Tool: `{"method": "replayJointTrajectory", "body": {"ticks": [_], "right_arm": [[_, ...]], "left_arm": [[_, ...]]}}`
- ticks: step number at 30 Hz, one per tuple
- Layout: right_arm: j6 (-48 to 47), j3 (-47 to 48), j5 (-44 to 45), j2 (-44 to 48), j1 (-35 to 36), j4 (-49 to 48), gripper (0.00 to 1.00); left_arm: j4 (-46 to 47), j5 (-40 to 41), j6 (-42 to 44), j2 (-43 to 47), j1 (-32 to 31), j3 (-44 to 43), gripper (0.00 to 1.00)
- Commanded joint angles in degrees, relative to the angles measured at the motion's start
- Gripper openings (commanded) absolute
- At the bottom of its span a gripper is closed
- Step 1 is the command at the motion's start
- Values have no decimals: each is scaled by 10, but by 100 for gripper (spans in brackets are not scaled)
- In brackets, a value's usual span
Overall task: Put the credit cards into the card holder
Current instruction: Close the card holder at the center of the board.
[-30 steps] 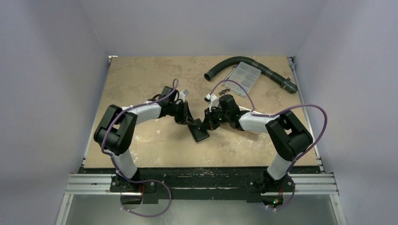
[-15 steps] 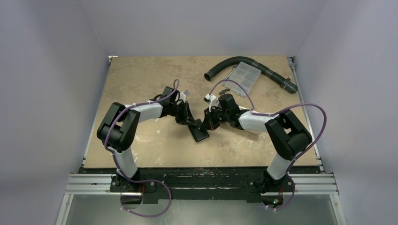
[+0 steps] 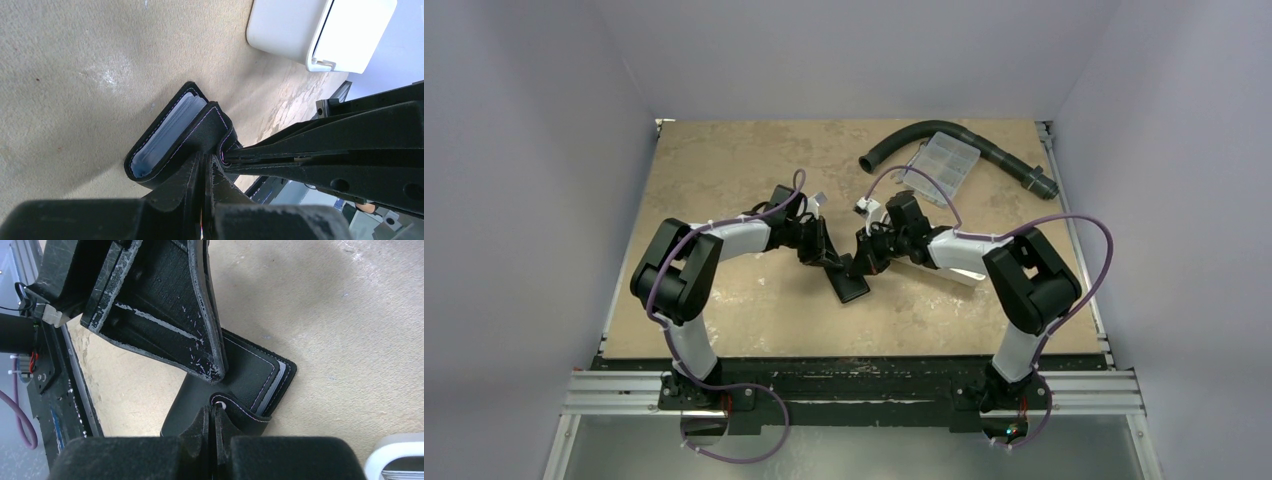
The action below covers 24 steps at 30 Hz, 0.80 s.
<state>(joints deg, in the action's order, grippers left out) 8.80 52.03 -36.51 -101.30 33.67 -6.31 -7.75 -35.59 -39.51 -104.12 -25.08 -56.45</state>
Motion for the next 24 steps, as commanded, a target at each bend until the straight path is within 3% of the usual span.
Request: {"method": "replayJointTrajectory", "body": {"ticks": [1, 24], "right_arm": [[-23, 15, -2, -31, 16, 33, 0], [7, -20, -35, 15, -7, 36, 0]], "left_arm": [[1, 33, 4, -30, -11, 15, 0], [-4, 38, 13, -24, -11, 19, 0]]}}
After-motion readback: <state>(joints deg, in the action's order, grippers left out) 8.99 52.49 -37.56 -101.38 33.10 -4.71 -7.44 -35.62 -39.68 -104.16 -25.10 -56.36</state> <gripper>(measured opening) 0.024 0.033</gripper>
